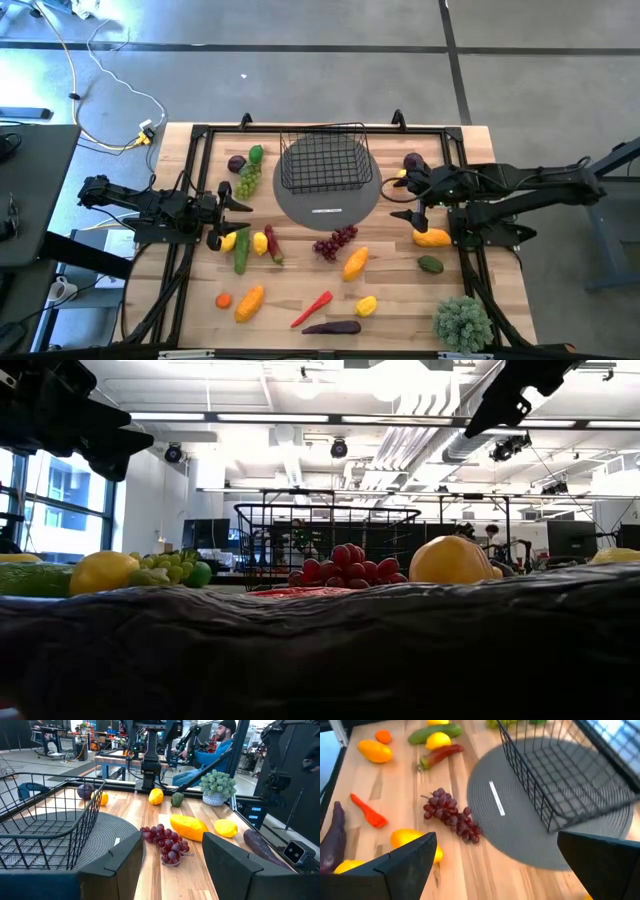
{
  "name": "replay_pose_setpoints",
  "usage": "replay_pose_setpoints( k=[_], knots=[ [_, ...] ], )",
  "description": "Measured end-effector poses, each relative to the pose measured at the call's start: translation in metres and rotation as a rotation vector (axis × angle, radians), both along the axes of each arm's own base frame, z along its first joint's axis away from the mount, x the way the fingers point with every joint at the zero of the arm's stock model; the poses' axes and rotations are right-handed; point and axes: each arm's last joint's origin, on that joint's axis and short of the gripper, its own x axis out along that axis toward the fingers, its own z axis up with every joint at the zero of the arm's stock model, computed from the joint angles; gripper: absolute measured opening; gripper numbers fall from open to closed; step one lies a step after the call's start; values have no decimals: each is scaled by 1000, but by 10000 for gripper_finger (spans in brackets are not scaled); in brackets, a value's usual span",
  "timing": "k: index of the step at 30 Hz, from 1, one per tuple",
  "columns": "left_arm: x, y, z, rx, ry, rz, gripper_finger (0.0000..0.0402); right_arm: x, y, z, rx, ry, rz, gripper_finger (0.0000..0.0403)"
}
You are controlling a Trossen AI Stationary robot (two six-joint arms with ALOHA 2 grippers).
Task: Build produce basket
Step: Put the top right mango into the wire basket
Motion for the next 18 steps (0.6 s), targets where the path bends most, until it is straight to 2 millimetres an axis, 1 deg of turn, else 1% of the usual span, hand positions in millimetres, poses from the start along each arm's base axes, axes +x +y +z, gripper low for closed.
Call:
replay_pose_setpoints(
  k=[3,11,14,18],
  knots=[
    [0,0,0,0,0,0,193,-4,0,-3,57,94,-57,397],
    [0,0,0,0,0,0,193,-25,-1,-17,176,353,-224,397],
    [0,0,0,0,0,0,193,-28,-1,-20,192,410,-264,397],
    [0,0,0,0,0,0,193,-26,-1,-26,186,492,-278,397]
  ],
)
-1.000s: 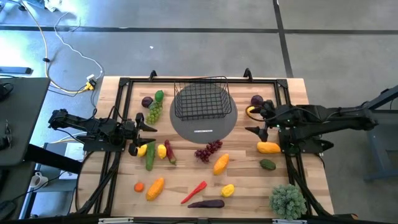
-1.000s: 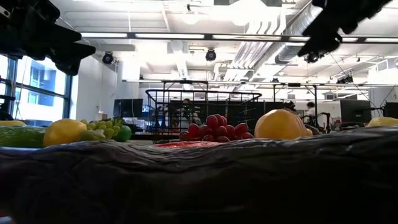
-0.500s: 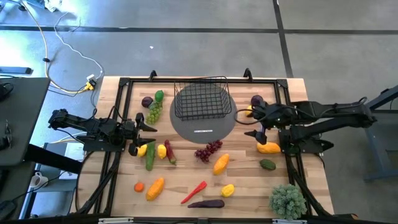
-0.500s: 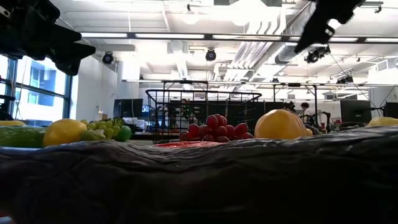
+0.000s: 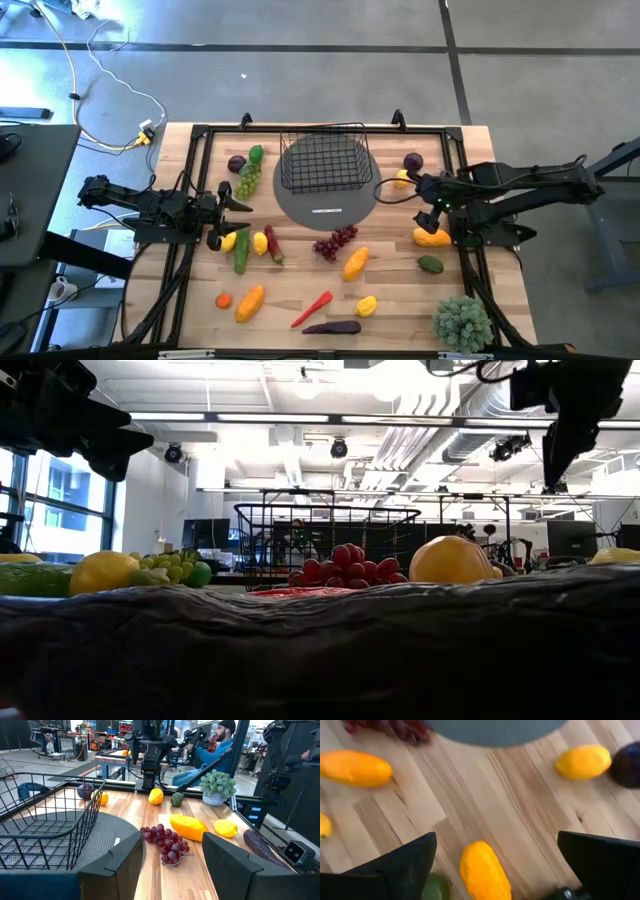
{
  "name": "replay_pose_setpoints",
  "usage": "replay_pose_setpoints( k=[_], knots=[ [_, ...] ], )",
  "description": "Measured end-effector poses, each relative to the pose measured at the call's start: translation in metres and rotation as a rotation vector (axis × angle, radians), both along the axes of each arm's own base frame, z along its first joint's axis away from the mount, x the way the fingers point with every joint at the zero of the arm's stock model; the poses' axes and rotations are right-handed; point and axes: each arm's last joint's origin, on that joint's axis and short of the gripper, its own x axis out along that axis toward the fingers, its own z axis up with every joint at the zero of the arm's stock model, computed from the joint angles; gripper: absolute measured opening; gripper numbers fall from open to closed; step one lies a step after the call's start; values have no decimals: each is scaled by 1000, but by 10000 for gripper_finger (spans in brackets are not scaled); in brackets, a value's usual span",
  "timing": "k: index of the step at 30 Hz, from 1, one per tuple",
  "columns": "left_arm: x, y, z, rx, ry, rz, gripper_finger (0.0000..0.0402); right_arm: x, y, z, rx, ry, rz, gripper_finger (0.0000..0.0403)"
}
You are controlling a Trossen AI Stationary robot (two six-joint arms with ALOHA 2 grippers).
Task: Build produce basket
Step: Put the top right mango into the wire basket
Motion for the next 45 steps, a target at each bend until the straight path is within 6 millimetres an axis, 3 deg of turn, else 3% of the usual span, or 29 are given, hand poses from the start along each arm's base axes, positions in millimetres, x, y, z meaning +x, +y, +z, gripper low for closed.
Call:
replay_pose_setpoints(
  k=[13,24,31,45],
  knots=[
    [0,0,0,0,0,0,193,22,6,-28,64,311,100,397],
    [0,0,0,-24,-2,5,193,41,32,-55,42,488,195,397],
    [0,0,0,-107,-8,10,193,51,41,-73,27,587,158,397],
    [0,0,0,-115,-9,11,193,68,46,-112,-8,772,67,397]
  ],
)
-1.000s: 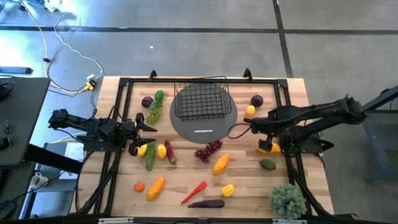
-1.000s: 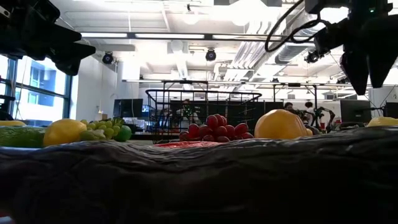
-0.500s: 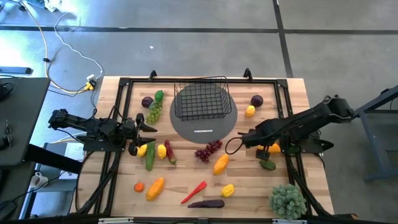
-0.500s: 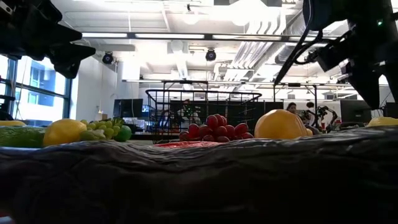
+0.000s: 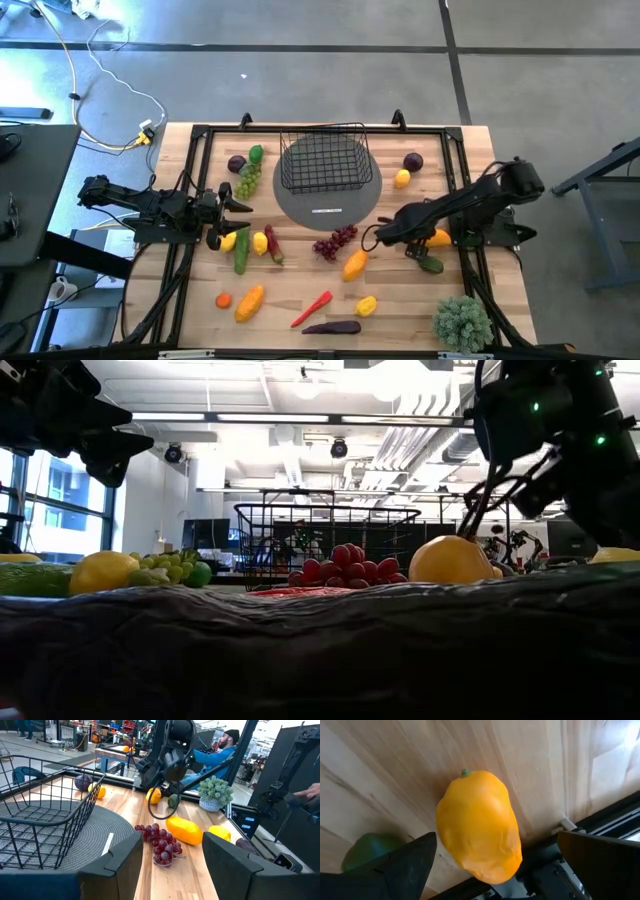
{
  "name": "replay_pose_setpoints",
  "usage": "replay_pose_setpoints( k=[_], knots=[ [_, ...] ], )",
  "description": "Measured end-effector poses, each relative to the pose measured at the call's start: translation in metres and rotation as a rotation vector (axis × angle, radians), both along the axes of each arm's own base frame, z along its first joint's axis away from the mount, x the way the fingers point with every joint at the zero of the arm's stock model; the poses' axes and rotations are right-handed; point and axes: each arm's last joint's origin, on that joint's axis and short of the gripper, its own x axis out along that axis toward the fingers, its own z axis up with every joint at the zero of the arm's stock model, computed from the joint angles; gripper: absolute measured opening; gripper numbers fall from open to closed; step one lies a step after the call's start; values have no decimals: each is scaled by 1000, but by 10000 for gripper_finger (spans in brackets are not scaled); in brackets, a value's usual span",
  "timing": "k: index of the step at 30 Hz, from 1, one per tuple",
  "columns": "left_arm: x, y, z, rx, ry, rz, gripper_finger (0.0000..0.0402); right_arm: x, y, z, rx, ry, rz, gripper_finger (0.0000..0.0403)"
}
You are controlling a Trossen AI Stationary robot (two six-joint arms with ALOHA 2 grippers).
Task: Build produce basket
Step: Put the top right mango into the wire basket
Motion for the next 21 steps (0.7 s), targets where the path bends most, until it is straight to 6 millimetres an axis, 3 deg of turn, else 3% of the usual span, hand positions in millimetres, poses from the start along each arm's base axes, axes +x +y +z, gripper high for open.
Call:
replay_pose_setpoints(
  k=[7,21],
  knots=[
    [0,0,0,1,0,0,193,5,1,-11,-7,28,-1,390],
    [0,0,0,2,0,0,193,-5,-1,-24,-5,74,-36,290]
  ],
)
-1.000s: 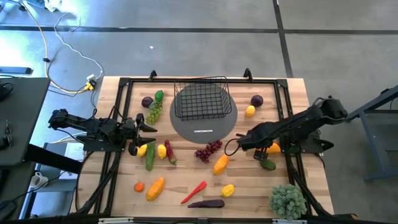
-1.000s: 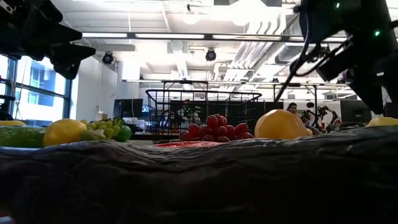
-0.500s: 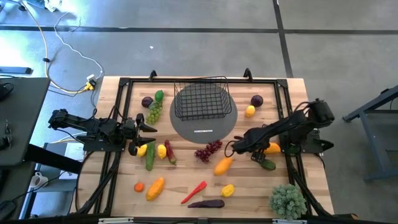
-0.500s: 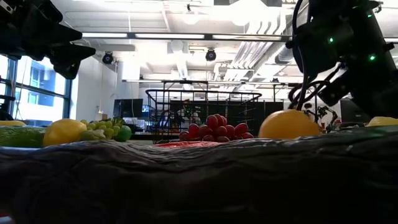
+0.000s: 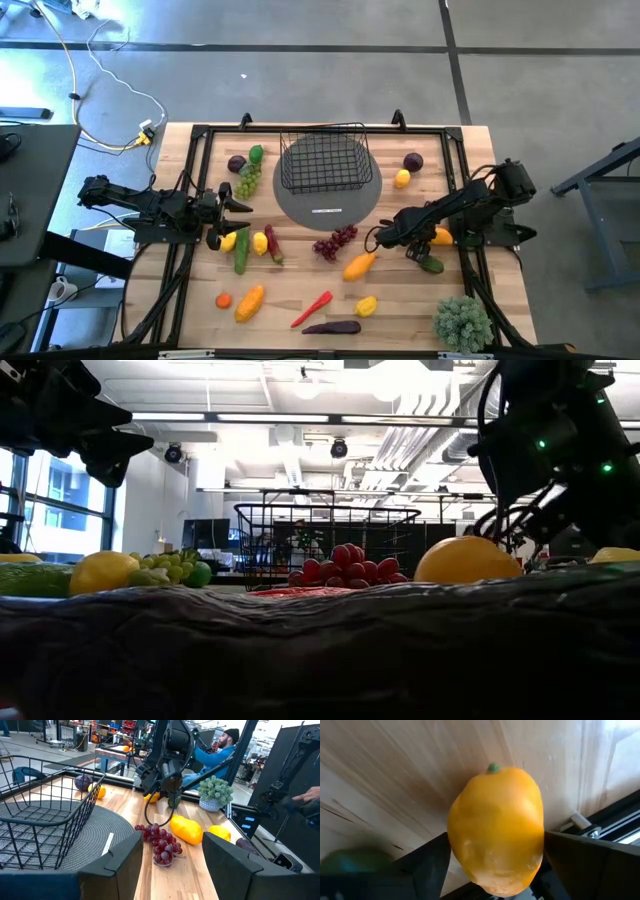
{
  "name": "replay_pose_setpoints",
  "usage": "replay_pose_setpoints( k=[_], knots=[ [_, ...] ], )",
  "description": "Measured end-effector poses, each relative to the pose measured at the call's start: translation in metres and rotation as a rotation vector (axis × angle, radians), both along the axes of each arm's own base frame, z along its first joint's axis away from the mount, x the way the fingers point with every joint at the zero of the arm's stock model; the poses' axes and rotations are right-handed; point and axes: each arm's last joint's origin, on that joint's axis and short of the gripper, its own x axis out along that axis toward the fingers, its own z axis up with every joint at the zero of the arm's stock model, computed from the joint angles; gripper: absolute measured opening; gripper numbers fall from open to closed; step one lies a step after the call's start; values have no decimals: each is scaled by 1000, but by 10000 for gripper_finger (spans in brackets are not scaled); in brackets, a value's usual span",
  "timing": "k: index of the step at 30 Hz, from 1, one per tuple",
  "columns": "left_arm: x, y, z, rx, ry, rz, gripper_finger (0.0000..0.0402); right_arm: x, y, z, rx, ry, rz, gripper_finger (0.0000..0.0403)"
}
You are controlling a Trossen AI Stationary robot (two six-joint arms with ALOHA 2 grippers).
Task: Build produce basket
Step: Put the top right mango into the wire basket
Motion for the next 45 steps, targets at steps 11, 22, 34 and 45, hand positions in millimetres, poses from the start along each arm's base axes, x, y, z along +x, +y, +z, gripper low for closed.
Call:
replay_pose_setpoints(
  k=[11,22,34,45],
  knots=[
    [0,0,0,0,0,0,193,-2,0,-1,4,7,-12,191],
    [0,0,0,-137,-16,20,193,4,0,18,-70,-102,-68,188],
    [0,4,1,-280,-46,139,193,21,2,78,-88,-466,-195,188],
    [-1,6,1,-301,-69,210,193,57,-9,135,-193,-844,-168,189]
  ],
)
